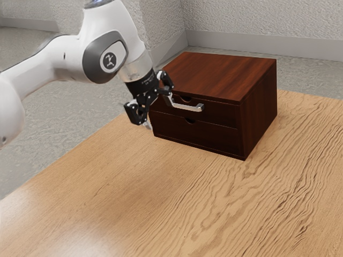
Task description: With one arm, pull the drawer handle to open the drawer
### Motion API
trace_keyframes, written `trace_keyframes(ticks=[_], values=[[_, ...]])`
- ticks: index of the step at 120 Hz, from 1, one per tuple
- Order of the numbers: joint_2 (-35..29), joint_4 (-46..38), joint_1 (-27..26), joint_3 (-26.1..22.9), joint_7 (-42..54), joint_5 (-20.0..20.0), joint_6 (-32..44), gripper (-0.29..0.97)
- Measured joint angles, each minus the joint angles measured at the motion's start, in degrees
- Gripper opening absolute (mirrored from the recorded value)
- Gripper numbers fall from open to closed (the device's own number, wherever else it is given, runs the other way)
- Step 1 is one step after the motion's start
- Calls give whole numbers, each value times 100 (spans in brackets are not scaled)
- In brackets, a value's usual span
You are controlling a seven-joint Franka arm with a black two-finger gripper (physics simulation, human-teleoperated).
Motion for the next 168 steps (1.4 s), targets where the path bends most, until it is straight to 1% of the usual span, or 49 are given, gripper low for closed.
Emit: trace_keyframes(ticks=[34, 88, 160, 168], values=[[516, 489, 15, -3, -50, 3, 195, 68], [927, 948, 128, 4, -6, 1, 271, 68], [1124, 933, 156, 10, 105, -25, 355, 68], [1139, 926, 172, 9, 119, -29, 364, 65]])
